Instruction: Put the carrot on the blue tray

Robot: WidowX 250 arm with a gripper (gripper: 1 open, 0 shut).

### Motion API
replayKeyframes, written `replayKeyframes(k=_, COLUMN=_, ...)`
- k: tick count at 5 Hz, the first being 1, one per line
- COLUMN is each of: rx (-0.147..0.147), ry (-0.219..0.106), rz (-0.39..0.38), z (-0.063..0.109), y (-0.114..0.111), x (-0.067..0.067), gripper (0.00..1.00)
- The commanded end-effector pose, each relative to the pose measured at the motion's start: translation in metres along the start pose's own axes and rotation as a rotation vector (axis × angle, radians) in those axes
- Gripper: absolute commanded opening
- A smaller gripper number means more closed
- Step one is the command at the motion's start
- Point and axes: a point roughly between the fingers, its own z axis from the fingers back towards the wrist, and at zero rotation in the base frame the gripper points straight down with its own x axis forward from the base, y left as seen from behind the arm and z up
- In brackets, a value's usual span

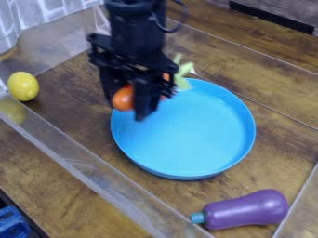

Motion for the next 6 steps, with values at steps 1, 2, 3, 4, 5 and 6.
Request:
replayKeyframes(k=1, rx=-0.001, ry=-0.059, rz=0.005, z=0.006, y=-0.015, x=0.012, gripper=0.0)
replayKeyframes(k=2, rx=0.0, ry=-0.066, rz=0.008, z=-0.001, y=-0.024, x=0.015, gripper=0.0)
replayKeyframes(k=3, rx=0.0, ry=-0.08, rz=0.002, z=-0.012, y=-0.03, x=0.018, gripper=0.0)
replayKeyframes(k=4, rx=-0.006, ry=-0.091, rz=0.0, z=-0.023, y=-0.029, x=0.022, gripper=1.0)
replayKeyframes(k=5, rx=-0.011, ry=-0.107, rz=0.005, z=-0.038, y=-0.028, x=0.025, gripper=1.0)
replayKeyframes(k=6, rx=-0.028, ry=-0.138, rz=0.009, z=-0.043, y=-0.027, x=0.029, gripper=1.0)
